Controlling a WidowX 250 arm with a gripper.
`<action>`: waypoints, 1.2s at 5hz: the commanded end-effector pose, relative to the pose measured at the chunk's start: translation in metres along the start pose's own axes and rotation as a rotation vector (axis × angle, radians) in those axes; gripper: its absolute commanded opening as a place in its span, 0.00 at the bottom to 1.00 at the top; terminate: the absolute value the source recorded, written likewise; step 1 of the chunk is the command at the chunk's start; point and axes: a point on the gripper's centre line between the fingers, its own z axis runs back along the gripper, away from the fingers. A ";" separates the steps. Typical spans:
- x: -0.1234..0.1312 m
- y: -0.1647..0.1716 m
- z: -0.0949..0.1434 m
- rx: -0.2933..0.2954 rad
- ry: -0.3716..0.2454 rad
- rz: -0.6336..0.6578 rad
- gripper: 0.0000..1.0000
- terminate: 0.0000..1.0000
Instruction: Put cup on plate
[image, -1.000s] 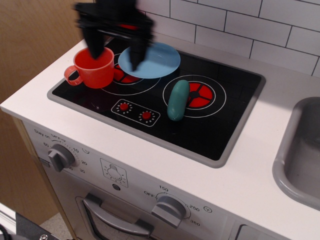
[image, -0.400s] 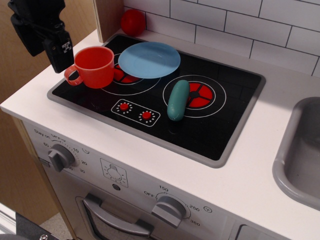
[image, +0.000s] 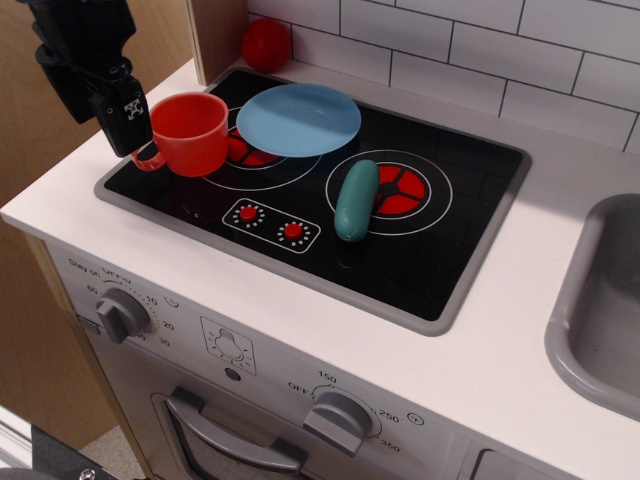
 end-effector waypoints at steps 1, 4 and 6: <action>0.017 0.002 -0.013 0.047 -0.014 0.004 1.00 0.00; 0.022 -0.008 -0.027 0.029 0.020 0.036 0.00 0.00; 0.023 -0.009 -0.015 0.055 -0.012 0.081 0.00 0.00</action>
